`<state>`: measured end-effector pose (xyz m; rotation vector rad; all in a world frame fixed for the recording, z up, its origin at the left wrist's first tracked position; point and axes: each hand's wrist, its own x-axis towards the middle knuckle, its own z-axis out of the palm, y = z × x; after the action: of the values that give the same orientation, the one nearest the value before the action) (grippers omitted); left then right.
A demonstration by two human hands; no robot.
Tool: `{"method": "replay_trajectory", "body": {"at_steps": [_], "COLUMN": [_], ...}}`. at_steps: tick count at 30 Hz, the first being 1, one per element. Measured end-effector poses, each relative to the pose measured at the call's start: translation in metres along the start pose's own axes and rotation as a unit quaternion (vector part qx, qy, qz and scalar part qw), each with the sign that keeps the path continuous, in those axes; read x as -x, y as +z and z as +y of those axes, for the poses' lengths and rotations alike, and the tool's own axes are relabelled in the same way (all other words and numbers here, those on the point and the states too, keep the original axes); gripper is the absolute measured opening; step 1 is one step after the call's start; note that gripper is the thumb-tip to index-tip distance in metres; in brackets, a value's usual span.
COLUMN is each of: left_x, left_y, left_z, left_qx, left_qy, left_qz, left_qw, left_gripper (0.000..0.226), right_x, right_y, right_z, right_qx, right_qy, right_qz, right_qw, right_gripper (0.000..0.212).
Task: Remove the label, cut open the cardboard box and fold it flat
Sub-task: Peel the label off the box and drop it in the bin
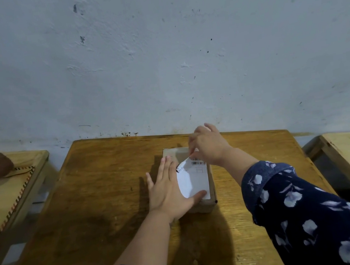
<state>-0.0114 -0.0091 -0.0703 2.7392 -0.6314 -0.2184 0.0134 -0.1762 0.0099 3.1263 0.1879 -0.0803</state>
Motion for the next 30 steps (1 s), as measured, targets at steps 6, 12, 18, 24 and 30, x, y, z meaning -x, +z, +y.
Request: {"method": "replay_trajectory", "body": {"at_steps": [6, 12, 18, 24, 30], "left_x": [0.001, 0.001, 0.001, 0.001, 0.001], "left_y": [-0.002, -0.002, -0.003, -0.001, -0.001], "left_z": [0.001, 0.001, 0.001, -0.001, -0.001], "left_qx": [0.0, 0.003, 0.019, 0.015, 0.02], "left_qy": [0.012, 0.006, 0.013, 0.021, 0.019], "left_qz": [-0.006, -0.007, -0.003, 0.005, 0.013], "left_qw": [1.0, 1.0, 1.0, 1.0, 1.0], "left_gripper": [0.132, 0.136, 0.13, 0.124, 0.124], "right_x": [0.008, 0.009, 0.022, 0.044, 0.043], "right_y": [0.0, -0.011, -0.009, 0.02, 0.025], "right_z": [-0.004, -0.014, -0.002, 0.002, -0.005], "right_qx": [-0.054, -0.165, -0.356, -0.406, -0.471], "right_qy": [0.031, 0.075, 0.187, 0.275, 0.327], "right_qz": [-0.014, 0.059, 0.082, 0.08, 0.15], "right_qw": [0.998, 0.982, 0.912, 0.868, 0.805], "right_gripper": [0.022, 0.016, 0.023, 0.034, 0.006]}}
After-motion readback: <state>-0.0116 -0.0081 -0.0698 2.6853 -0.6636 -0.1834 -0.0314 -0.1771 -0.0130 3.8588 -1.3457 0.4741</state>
